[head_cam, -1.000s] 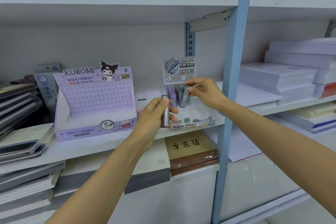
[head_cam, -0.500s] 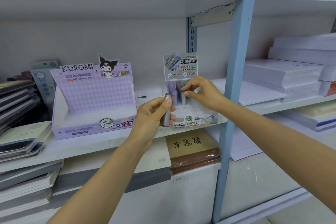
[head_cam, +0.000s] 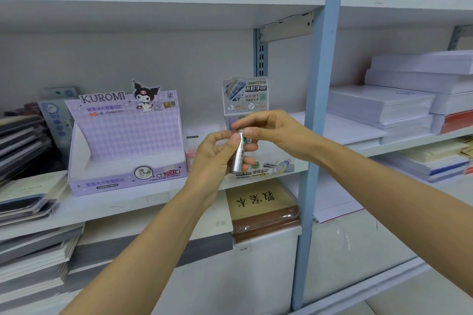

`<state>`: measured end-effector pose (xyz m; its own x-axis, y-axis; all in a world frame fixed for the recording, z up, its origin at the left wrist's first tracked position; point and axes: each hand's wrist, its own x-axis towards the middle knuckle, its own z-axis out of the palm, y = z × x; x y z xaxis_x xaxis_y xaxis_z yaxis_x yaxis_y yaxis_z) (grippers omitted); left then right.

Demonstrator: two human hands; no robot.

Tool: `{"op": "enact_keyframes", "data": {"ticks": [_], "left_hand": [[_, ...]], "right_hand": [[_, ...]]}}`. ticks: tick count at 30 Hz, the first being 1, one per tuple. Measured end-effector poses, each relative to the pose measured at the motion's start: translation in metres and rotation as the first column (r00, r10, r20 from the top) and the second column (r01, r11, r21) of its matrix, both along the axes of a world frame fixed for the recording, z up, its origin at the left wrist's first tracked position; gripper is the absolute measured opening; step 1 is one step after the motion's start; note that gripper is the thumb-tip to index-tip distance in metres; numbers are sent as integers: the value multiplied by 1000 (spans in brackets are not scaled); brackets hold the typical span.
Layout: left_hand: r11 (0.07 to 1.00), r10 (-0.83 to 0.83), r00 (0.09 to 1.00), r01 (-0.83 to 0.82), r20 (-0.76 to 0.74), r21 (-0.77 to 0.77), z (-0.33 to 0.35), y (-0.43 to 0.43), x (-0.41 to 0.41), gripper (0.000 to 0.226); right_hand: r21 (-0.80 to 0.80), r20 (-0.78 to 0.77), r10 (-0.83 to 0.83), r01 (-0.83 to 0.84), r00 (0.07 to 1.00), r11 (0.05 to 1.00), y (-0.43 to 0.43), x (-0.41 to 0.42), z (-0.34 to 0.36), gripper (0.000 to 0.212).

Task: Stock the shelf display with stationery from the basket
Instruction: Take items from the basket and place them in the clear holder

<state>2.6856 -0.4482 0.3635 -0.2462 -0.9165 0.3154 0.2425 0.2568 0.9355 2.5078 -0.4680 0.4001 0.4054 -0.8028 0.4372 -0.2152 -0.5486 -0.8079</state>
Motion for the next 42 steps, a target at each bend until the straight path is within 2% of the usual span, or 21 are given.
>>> {"op": "enact_keyframes", "data": {"ticks": [4,9,11,13,16,19,21,23,25,29,32,42], "left_hand": [[1000,5,999,-5,51,-9,1,2,1,38],[1000,-17,987,19,161,-13,-2,3,7,28],[998,45,987,-36,156,-59,-2,3,7,23],[988,133,980,-119,151,-100,-2,4,5,20],[950,260,931,-199,257,-239,-6,4,1,26],[809,488,752,-199,442,-553,-19,4,5,37],[690,616,590,-84,522,-719,-28,4,11,39],[655,663,430,64,613,-753,-37,4,15,42],[668,660,355,127,662,-734,-44,5,15,49],[643,680,346,143,647,-752,-48,6,14,51],[633,683,341,164,646,-757,-51,4,15,53],[626,683,379,136,624,-768,-53,4,11,50]], "right_hand": [[-7,61,-24,24,998,1000,3,1,1,22],[-13,216,-51,55,975,998,5,-4,8,31],[43,269,-58,48,961,998,6,-1,6,33],[63,285,-93,78,954,995,4,2,2,26],[23,302,-144,144,942,989,1,3,-2,18],[-26,329,-244,267,912,963,-6,-4,1,21],[-54,309,-329,361,893,931,-12,-10,1,23],[-100,246,-397,431,884,897,-17,-10,-3,24],[-161,149,-443,463,884,871,-20,-6,-10,25],[-340,-88,-511,456,855,822,-23,1,-19,25],[-426,-173,-511,404,842,810,-23,-6,-13,25],[-432,-296,-473,326,830,841,-22,-5,-2,21]]}}
